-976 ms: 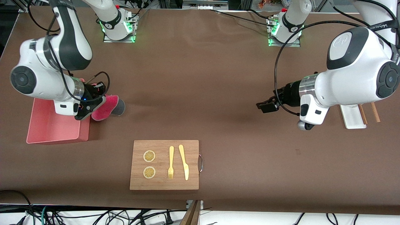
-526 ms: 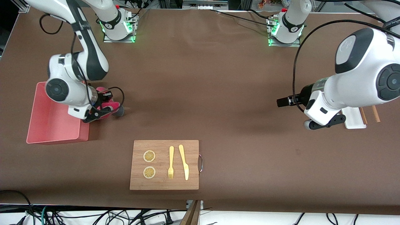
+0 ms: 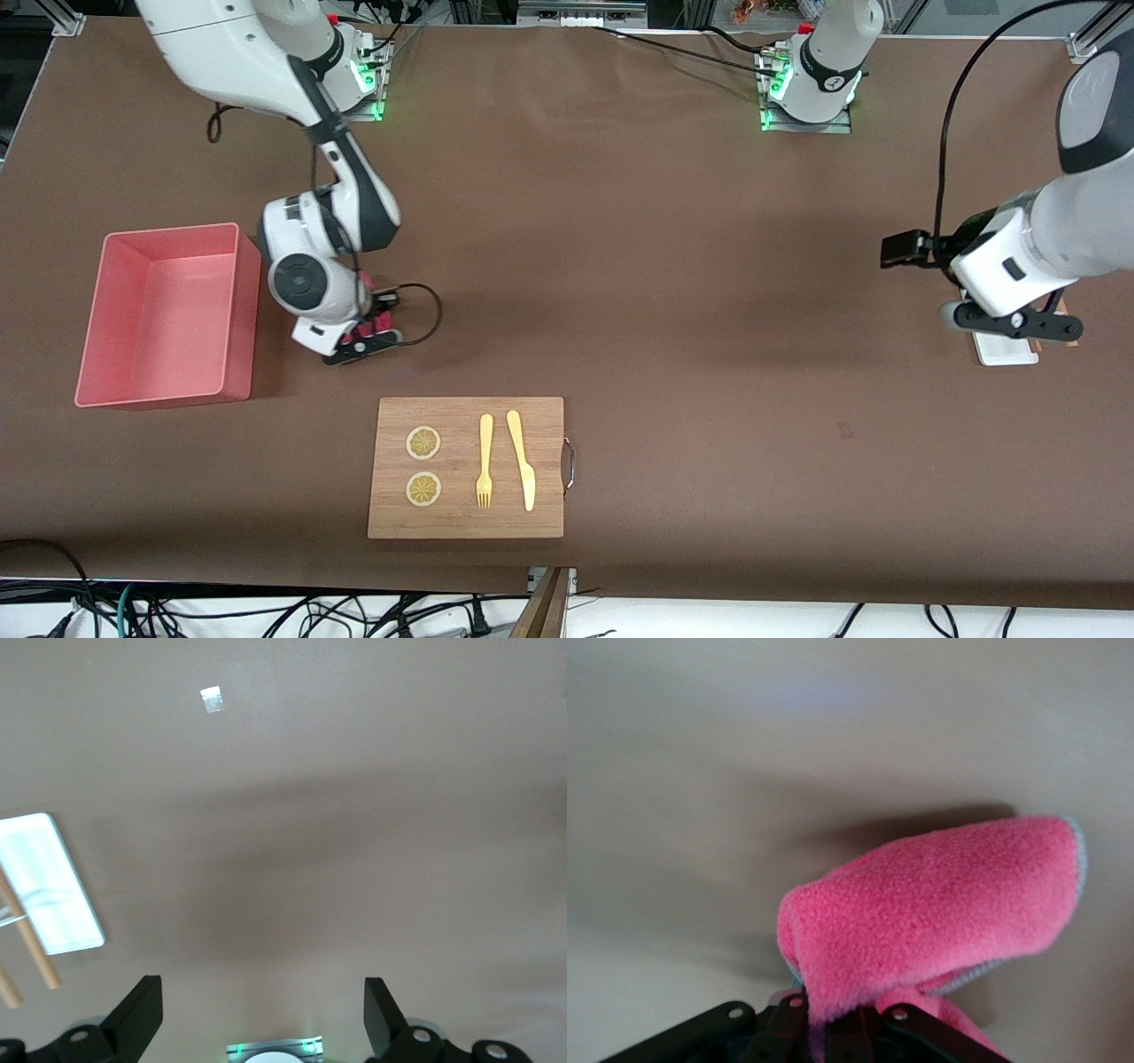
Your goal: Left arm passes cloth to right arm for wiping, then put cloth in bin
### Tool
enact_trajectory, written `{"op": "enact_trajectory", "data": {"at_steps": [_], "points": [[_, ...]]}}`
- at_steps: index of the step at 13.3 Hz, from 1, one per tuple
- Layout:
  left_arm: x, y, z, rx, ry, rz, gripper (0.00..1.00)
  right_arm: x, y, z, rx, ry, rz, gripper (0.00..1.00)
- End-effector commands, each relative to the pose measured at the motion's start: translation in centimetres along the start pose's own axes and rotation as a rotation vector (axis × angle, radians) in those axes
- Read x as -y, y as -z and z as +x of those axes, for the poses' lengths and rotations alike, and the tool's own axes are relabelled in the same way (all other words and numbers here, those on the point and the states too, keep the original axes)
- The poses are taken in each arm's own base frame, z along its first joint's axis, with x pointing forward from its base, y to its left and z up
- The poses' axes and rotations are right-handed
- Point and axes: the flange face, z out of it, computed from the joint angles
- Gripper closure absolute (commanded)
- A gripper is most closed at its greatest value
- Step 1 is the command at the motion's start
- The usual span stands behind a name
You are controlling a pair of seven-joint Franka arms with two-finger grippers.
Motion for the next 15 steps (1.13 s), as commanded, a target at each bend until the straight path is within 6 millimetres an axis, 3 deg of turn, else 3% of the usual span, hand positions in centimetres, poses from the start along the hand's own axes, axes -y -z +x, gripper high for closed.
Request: {"op": "enact_trajectory", "data": {"at_steps": [1, 2, 3, 4, 6, 8, 10, 12, 15], "points": [[0.4, 0.5, -3.4, -0.058, -0.013, 0.051, 0.0, 6.0, 0.5, 1.7, -0.005, -0.08, 0.031, 1.0], [1.6, -0.5, -5.3, -0.109, 0.022, 0.042, 0.0, 8.1, 0.9, 2.1, -0.01, -0.112, 0.059, 1.0], [1.5, -1.5, -7.4, -0.179, 0.036, 0.023, 0.0, 10.7, 0.9, 2.3, -0.013, -0.141, 0.074, 1.0], [1.5, -1.3, -8.6, -0.237, 0.043, 0.029, 0.0, 12.8, 1.2, 2.5, -0.02, -0.164, 0.081, 1.0], [0.1, -0.7, -9.6, -0.232, 0.013, 0.069, 0.0, 16.4, 2.0, 2.8, -0.042, -0.202, 0.093, 1.0], [0.3, -0.4, -9.6, -0.226, 0.01, 0.072, 0.0, 20.1, 3.8, 2.6, -0.066, -0.217, 0.126, 1.0], [0.3, 0.0, -9.4, -0.234, 0.008, 0.069, 0.0, 22.2, 6.1, 2.6, -0.061, -0.264, 0.188, 1.0], [0.3, -0.1, -9.2, -0.231, 0.01, 0.065, 0.0, 21.1, 9.0, 3.2, 0.0, -0.323, 0.262, 1.0], [-0.2, -0.1, -9.2, -0.232, 0.001, 0.066, 0.0, 12.9, 9.1, 4.4, 0.099, -0.451, 0.288, 1.0]]}}
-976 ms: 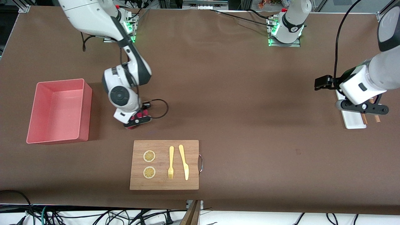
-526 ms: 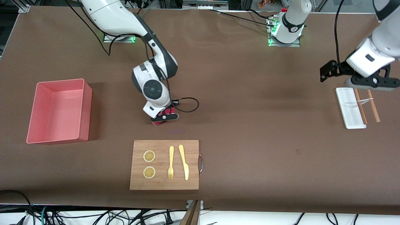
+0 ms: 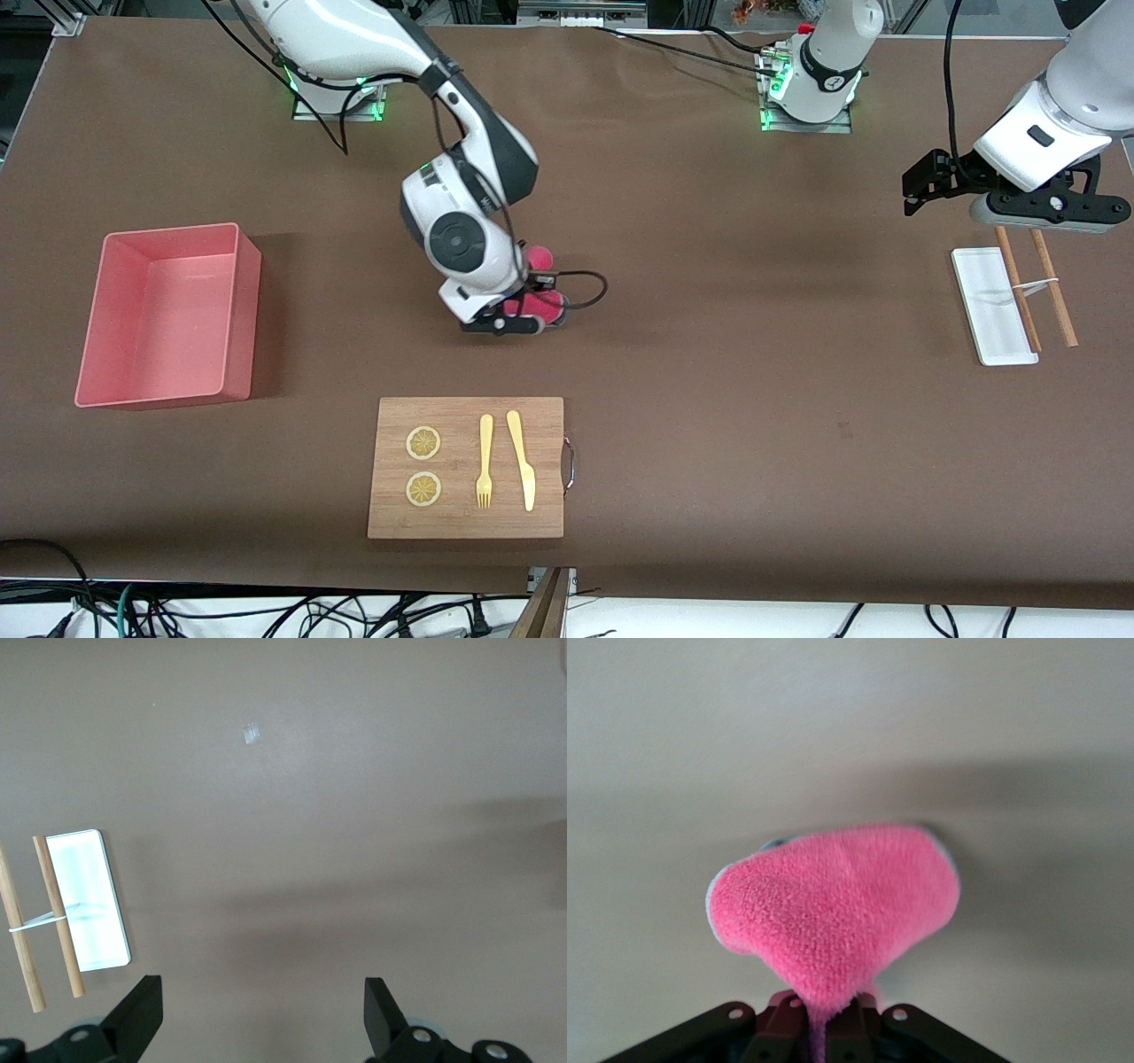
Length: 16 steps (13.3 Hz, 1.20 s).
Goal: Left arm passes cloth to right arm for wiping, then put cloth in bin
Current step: 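Carry the cloth with the right gripper over the pink bin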
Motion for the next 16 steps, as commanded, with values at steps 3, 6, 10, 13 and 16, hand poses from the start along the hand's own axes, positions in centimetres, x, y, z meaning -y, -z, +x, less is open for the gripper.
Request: {"op": "enact_trajectory", "data": {"at_steps": [3, 6, 10, 13, 16], "points": [[-0.8, 0.2, -0.2, 0.0, -0.039, 0.007, 0.0, -12.2, 0.6, 5.5, 0.12, -0.111, 0.02, 1.0], [-1.0, 0.1, -0.4, 0.014, -0.044, 0.008, 0.0, -22.1, 0.1, 8.7, 0.152, -0.11, 0.054, 1.0], [-0.9, 0.2, -0.4, 0.013, -0.042, 0.007, 0.0, -32.0, 0.4, 9.7, 0.135, 0.07, 0.072, 1.0], [-0.9, 0.1, -0.5, 0.019, -0.042, 0.007, 0.0, -37.3, 2.3, 9.7, 0.108, 0.196, -0.021, 1.0], [-0.8, 0.1, -0.5, 0.019, -0.039, 0.006, 0.0, -38.5, 6.3, 8.2, 0.07, 0.265, -0.113, 1.0]]}}
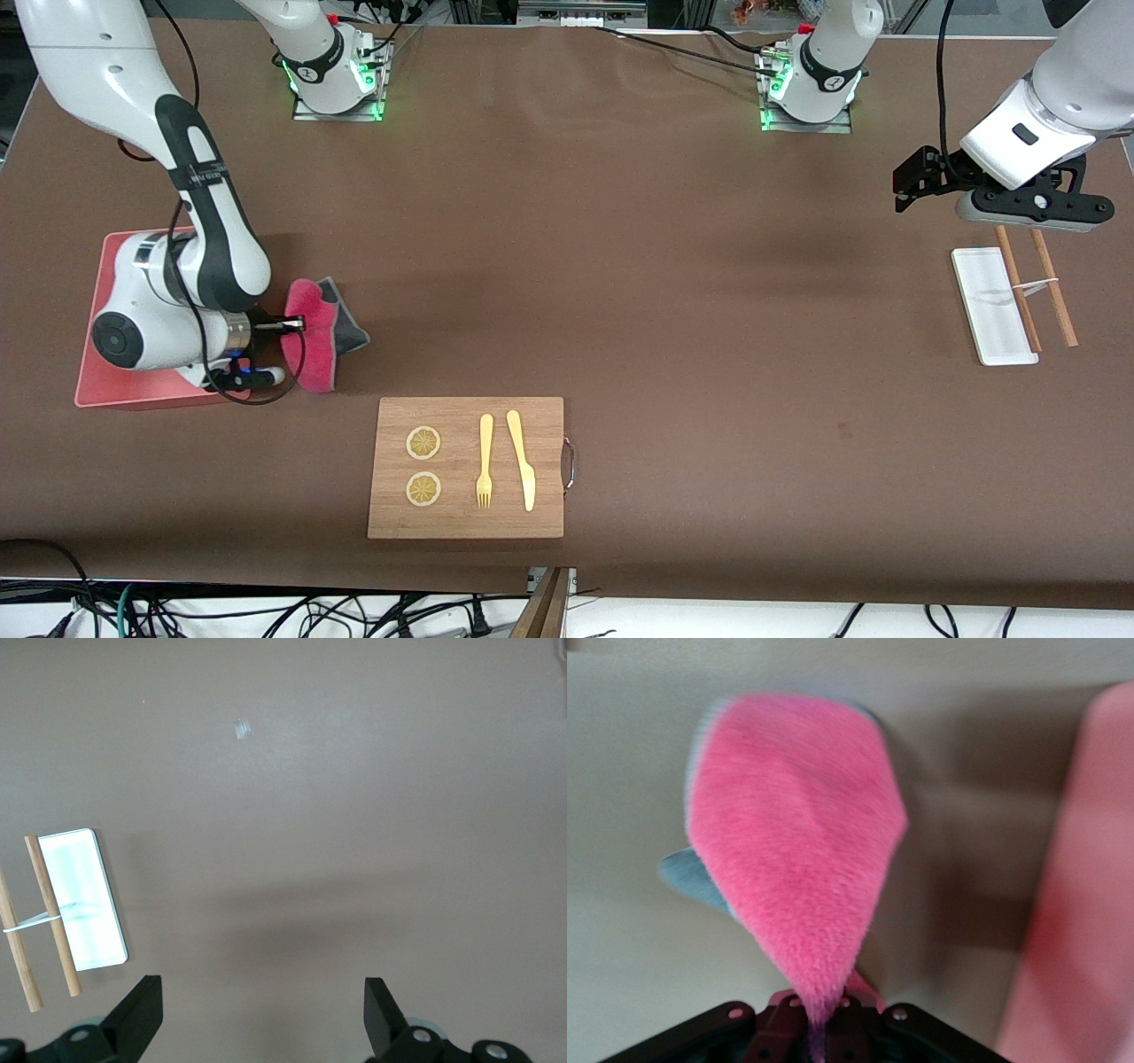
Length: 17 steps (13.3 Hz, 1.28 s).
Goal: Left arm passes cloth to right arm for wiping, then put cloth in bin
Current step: 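Carry the cloth with the right gripper over the pink bin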
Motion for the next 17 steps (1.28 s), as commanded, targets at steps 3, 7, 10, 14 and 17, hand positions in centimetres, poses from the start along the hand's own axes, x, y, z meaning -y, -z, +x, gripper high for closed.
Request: {"op": "enact_trajectory", "data": {"at_steps": [3, 7, 10, 14, 17], "points": [[0.5, 0.2, -0.4, 0.014, -0.012, 0.005, 0.0, 0.4, 6.1, -4.4, -0.006, 0.056, -0.071, 1.0], [0.5, 0.2, -0.4, 0.013, -0.013, 0.005, 0.0, 0.1, 13.9, -9.2, -0.029, 0.058, -0.133, 1.0], [0.5, 0.5, -0.3, 0.007, -0.013, 0.003, 0.0, -2.5, 18.1, -13.2, -0.035, 0.135, -0.191, 1.0], [0.5, 0.5, -0.5, 0.02, -0.013, 0.003, 0.0, -6.7, 16.6, -14.5, -0.041, 0.135, -0.247, 1.0], [0.5, 0.5, -0.5, 0.022, -0.013, 0.003, 0.0, -9.7, 13.0, -14.8, -0.053, 0.1, -0.238, 1.0]]}}
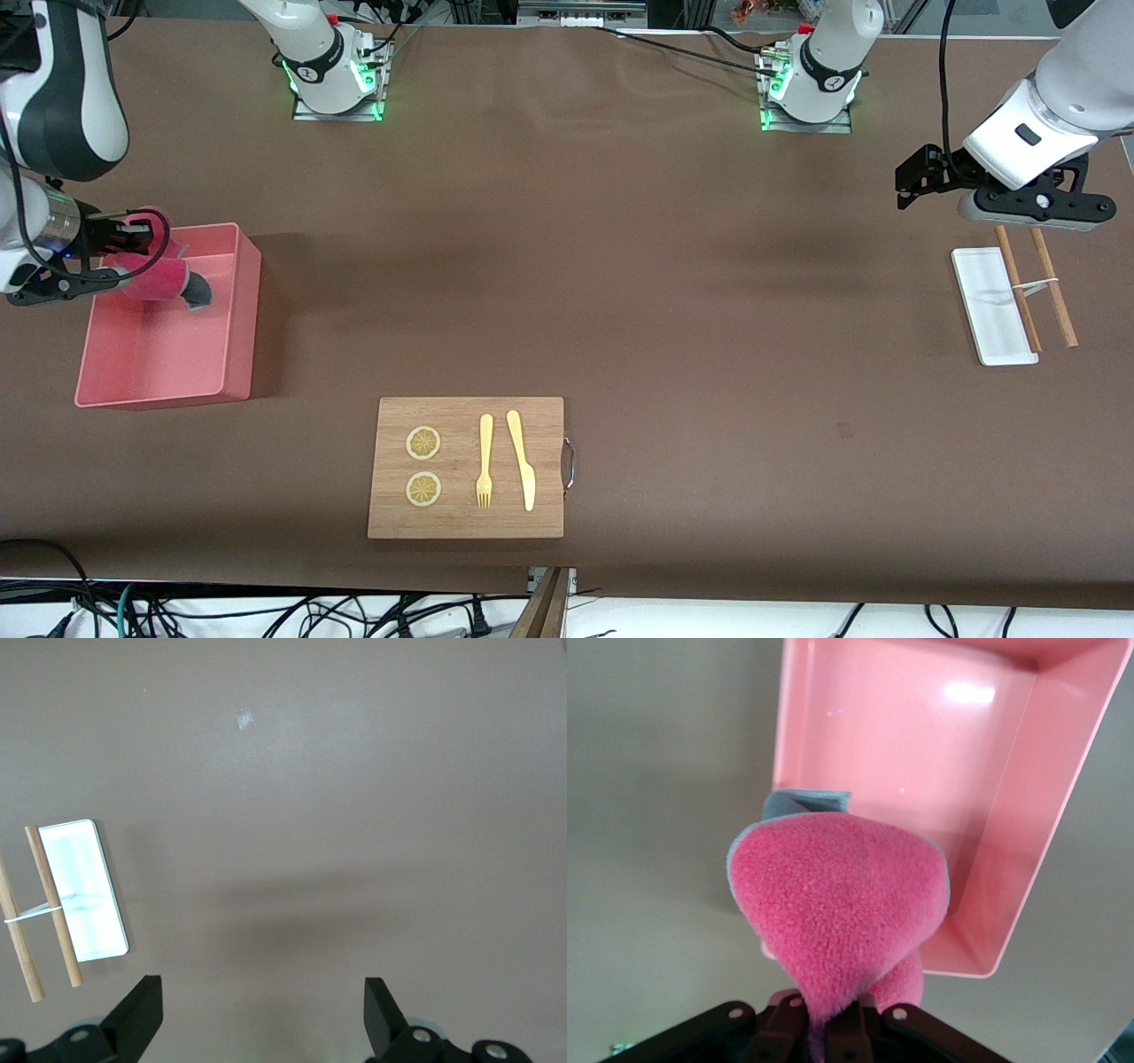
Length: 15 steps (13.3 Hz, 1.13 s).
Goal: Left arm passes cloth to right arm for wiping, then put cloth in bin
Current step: 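Carry the cloth with the right gripper over the pink bin, then open the right gripper to drop the cloth into the pink bin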
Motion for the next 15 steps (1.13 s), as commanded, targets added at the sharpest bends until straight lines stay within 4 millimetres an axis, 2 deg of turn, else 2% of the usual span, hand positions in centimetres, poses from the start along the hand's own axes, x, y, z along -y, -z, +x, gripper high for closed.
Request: {"op": "enact_trajectory", "data": {"at_steps": [1, 3, 4, 5, 8, 10, 13, 15], "points": [[0.1, 0.5, -0.3, 0.005, -0.019, 0.004, 0.0, -0.4, -2.4, -0.6, 0.002, 0.005, -0.009, 1.0], [0.1, 0.6, -0.3, 0.003, -0.02, 0.004, 0.0, -0.5, -2.8, -0.5, 0.006, 0.009, -0.005, 0.86], [0.1, 0.6, -0.3, 0.002, -0.02, 0.004, 0.0, -0.5, -2.7, -0.5, 0.004, 0.006, -0.003, 0.56], [0.1, 0.6, -0.3, 0.002, -0.02, 0.004, 0.0, -0.4, -2.3, -0.4, -0.008, 0.003, 0.0, 0.01], [-0.1, 0.6, -0.3, 0.003, -0.023, 0.004, 0.0, -0.7, 0.4, -1.1, -0.049, -0.016, -0.009, 0.0], [-0.2, 0.6, -0.3, 0.002, -0.023, 0.004, 0.0, 0.2, 3.1, -1.9, -0.058, -0.023, 0.019, 0.0], [-0.3, 0.6, -0.3, 0.002, -0.025, 0.004, 0.0, 2.9, 10.6, -1.9, -0.088, -0.036, 0.054, 0.0], [-0.2, 0.6, -0.3, 0.002, -0.023, 0.004, 0.0, 5.2, 16.0, -2.8, -0.111, -0.07, 0.06, 0.0]]}}
